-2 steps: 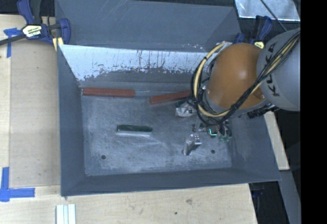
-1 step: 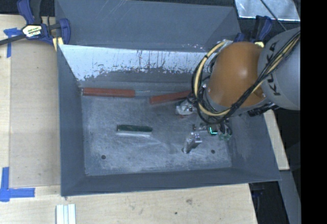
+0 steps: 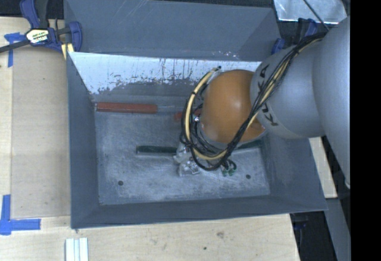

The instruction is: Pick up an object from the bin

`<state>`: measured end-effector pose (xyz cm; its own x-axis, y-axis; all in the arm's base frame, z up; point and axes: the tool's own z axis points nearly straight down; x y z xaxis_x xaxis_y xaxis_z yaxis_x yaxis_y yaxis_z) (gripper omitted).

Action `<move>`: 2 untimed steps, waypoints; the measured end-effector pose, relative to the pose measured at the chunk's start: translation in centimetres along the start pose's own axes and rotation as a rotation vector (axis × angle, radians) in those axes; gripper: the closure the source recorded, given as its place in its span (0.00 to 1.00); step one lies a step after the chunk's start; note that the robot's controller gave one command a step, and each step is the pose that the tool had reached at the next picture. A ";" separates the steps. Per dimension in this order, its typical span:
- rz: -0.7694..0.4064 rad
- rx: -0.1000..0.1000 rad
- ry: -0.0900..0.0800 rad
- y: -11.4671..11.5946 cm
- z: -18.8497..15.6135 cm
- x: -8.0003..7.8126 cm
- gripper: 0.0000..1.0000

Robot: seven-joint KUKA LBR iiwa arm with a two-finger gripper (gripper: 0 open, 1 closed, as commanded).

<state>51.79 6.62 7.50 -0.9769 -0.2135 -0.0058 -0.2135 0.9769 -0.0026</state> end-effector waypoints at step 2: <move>0.009 -0.003 0.011 0.0 -2.8 0.6 1.00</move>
Offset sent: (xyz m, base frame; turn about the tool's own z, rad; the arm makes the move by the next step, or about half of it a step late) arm -0.0089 -0.0091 0.1528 0.0459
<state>51.20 6.45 10.29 -0.9788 -0.2046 0.0050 -0.2046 0.9788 0.0001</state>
